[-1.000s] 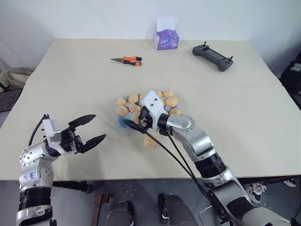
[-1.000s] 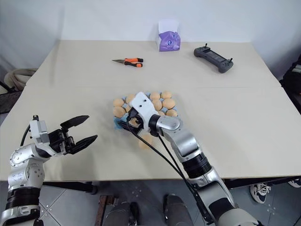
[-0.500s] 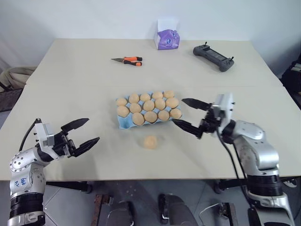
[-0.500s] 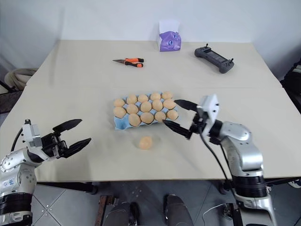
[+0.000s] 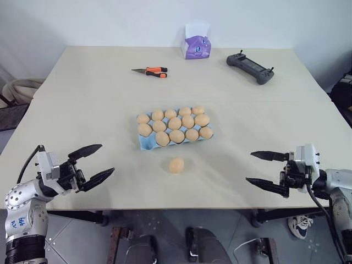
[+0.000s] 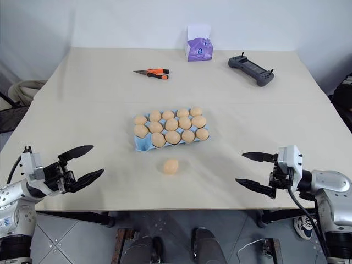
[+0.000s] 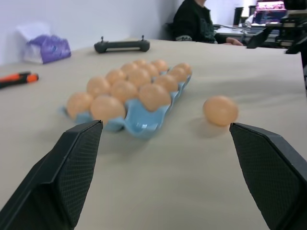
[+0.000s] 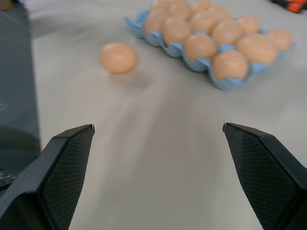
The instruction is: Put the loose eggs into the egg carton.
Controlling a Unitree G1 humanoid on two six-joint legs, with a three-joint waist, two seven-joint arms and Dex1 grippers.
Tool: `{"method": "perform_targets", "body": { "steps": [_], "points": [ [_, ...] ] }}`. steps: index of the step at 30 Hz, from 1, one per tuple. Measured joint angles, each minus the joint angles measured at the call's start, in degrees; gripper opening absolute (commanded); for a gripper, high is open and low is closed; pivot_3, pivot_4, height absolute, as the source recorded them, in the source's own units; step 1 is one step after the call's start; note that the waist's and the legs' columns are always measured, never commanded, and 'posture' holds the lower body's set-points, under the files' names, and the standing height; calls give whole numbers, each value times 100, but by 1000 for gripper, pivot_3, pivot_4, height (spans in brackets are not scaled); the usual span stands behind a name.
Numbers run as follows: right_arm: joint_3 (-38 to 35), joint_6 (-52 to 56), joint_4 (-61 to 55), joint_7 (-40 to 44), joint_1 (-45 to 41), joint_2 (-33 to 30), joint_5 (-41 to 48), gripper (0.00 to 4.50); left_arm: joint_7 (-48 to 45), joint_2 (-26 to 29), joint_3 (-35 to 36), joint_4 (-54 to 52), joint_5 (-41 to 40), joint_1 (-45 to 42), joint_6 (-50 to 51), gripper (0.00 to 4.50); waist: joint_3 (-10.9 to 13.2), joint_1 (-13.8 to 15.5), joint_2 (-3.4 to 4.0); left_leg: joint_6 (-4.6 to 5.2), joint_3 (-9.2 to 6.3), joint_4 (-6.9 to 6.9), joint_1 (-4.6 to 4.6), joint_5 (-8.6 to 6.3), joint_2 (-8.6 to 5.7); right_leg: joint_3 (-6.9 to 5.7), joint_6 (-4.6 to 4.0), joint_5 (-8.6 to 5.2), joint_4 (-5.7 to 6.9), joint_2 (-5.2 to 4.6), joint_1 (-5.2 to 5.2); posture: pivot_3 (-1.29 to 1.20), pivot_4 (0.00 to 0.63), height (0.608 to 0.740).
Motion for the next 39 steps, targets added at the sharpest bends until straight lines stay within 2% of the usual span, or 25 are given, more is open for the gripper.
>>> {"method": "perform_targets", "body": {
  "steps": [4, 9, 15, 22, 32, 39],
  "points": [
    [-12, 66, -168, -271, 16, 0, 0, 4490, 345, -219, -594, -718, 35, -250, 264, 4500, 1, 44, 1, 4, 1, 2, 0, 3, -3, 2, 1, 1, 2, 1, 1, 0, 150, 740],
    [15, 142, -293, -555, -1, 2, -8, 4490, 948, -431, -1378, -1127, 505, -561, 601, 4500, 1, 116, 2, 6, 5, 4, 0, 5, -4, 7, 3, 1, 1, 7, 0, 0, 150, 740],
    [13, 164, -480, -819, 55, 2, -12, 4490, 2040, -637, -2404, -1395, 1622, -650, 1322, 4500, 1, 137, 2, 7, 5, 6, 0, 5, -4, 10, 7, 3, 0, 11, 0, 0, 150, 740],
    [-3, 181, -676, -1047, 282, 2, -8, 4490, 2741, -1072, -2970, -1394, 2086, -875, 1810, 4500, 1, 134, 2, 9, 6, 13, 2, 7, -5, 14, 10, 5, 10, 13, 1, 0, 150, 740],
    [-12, 267, -907, -1395, 454, 3, -10, 4490, 2972, -1136, -3473, -943, 2650, -1273, 1996, 4500, 1, 141, 2, 8, 6, 15, 4, 11, -7, 15, 9, 5, 14, 14, 2, 0, 150, 740],
    [-17, 268, -998, -1543, 538, 3, -8, 4500, 3003, -1280, -3611, -697, 2880, -1376, 1901, 2294, 1, 146, 2, 9, 5, 16, 3, 12, -7, 15, 9, 5, 15, 13, 2, 0, 150, 740]
  ]
}}
